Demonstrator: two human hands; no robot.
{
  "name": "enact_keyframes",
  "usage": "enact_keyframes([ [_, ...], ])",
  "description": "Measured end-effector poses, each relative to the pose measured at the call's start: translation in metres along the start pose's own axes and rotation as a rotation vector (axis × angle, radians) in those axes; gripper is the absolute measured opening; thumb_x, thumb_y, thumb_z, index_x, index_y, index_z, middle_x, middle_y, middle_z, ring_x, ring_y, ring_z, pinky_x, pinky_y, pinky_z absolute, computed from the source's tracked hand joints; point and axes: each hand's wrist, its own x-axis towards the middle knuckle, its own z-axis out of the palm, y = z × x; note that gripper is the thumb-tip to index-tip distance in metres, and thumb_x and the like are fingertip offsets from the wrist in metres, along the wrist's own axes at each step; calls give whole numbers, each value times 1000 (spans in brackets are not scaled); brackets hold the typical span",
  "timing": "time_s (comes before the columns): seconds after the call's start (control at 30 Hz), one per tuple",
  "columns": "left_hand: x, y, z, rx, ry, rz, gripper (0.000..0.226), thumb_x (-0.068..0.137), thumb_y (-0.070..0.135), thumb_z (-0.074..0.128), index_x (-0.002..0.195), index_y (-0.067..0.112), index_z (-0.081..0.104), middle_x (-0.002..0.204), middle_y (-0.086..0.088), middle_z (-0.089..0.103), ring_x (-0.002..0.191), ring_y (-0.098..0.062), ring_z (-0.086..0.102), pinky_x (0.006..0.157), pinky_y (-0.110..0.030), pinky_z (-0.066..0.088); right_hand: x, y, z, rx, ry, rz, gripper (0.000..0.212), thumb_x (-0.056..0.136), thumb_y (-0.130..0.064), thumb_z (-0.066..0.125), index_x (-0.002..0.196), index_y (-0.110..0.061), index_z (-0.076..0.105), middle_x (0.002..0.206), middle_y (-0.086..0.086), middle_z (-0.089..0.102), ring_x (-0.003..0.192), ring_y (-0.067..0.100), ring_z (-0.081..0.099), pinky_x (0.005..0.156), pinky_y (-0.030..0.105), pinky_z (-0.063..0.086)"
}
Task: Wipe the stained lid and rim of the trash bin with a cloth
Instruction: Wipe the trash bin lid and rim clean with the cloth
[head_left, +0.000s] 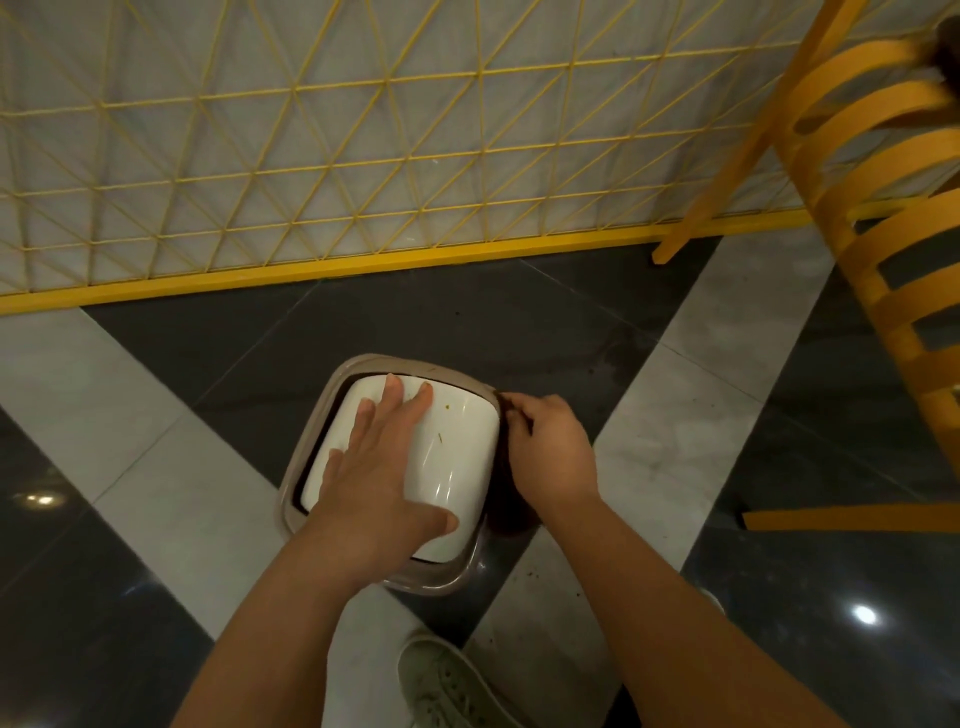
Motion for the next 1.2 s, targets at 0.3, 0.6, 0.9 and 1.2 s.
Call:
enact_keyframes([
  [0.3, 0, 0, -1, 3, -2, 2, 114, 74, 29, 79, 145, 43, -9, 153, 20, -24, 144, -11, -19, 119, -47, 4, -96, 36, 14, 74, -125, -105, 31, 95, -29, 51, 124, -38, 57, 112, -17, 57, 98, -1, 53, 95, 17, 44],
  [0.6, 3, -7, 4, -28, 19, 40, 115, 75, 33, 77, 144, 44, -15, 152, 21, -26, 143, -9, -22, 119, -47, 1, -75, -2, -9, 111, 74, -479, 28, 92, -35, 48, 115, -35, 64, 108, -13, 59, 100, 1, 51, 88, 12, 42],
  [0.9, 7, -14, 7, 53, 8, 46, 122, 72, 38, 77, 143, 38, -22, 152, 19, -28, 143, -12, -20, 118, -49, 6, -26, -27, -27, -81, 123, -489, 25, 94, -32, 50, 112, -35, 66, 104, -6, 57, 94, 6, 47, 80, 21, 47],
  [1.2, 7, -16, 9, -8, 24, 90, 112, 78, 32, 72, 144, 43, -17, 152, 21, -27, 142, -9, -23, 118, -49, -2, -72, -26, -20, -189, 34, -774, 29, 86, -32, 48, 107, -29, 68, 101, -4, 63, 95, 13, 53, 74, 22, 51],
])
